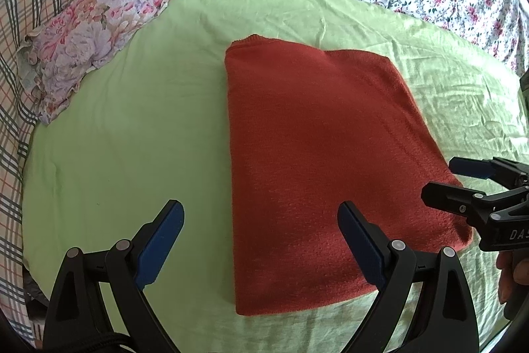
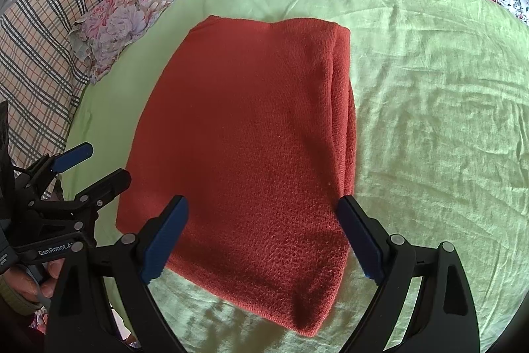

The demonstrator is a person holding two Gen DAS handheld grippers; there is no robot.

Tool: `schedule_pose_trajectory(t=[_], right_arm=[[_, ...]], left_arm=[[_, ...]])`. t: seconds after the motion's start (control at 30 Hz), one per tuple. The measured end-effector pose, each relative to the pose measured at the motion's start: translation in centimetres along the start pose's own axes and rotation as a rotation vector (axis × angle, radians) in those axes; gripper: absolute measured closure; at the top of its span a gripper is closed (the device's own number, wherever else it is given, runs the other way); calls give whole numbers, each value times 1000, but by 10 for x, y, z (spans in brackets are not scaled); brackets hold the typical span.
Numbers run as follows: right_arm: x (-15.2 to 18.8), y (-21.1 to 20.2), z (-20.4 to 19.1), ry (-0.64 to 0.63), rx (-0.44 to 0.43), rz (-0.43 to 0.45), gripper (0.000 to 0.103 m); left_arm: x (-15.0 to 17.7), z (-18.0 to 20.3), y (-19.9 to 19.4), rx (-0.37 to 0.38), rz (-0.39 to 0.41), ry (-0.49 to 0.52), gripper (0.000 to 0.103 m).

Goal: Fold small clothes

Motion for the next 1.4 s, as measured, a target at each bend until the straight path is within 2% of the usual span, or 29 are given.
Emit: schedule_pose_trajectory(t=[1.4], right_arm=[[-2,-2,2,27,-5,9,11]], left_arm=[[-2,0,4,3,-6,-7,8]])
Point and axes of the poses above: each gripper's, at about its wrist camera, not at the fingertips, and y roughly the way its jaws point, z to its right, x to its underside, the point moved 7 cm from there along y, roughly the way its jaws point, and after that the axes turned 9 degrees about z, right-handed, at the moved point
